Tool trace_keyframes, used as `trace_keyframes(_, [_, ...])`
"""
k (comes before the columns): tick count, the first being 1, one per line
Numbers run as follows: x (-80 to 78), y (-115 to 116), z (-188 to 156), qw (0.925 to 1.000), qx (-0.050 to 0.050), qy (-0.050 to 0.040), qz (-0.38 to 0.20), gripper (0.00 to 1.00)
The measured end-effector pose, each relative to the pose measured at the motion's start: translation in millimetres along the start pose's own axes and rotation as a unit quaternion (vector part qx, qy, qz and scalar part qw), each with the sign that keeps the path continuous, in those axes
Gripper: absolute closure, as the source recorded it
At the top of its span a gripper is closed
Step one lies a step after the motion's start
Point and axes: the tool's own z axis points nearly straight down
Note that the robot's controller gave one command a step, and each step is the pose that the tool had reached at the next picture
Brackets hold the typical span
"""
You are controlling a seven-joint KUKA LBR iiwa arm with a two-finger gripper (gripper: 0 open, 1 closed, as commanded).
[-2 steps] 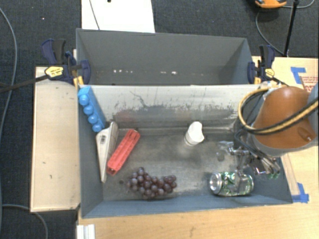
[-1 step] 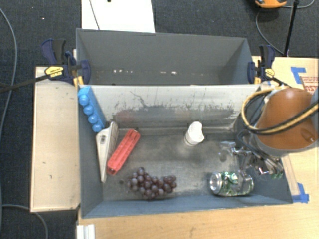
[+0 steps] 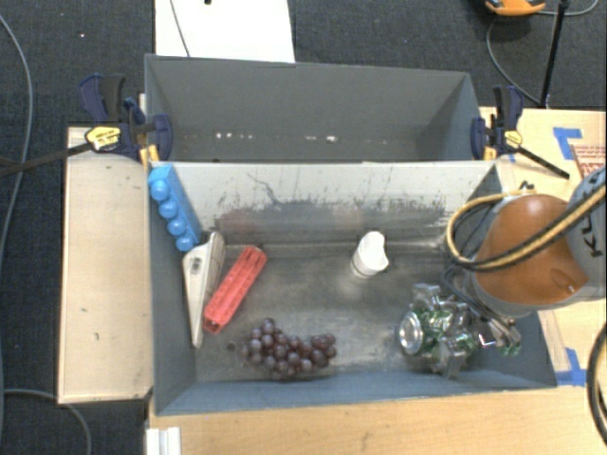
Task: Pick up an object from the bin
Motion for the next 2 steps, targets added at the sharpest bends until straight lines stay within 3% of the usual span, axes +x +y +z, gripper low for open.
trace_keyframes(1, [1.5, 0.2, -1.6, 0.9998, 0.001, 0.0013, -0.021, 1.00])
trace_keyframes(2, [1.5, 0.2, -1.6, 0.9998, 0.001, 0.0012, -0.022, 1.00])
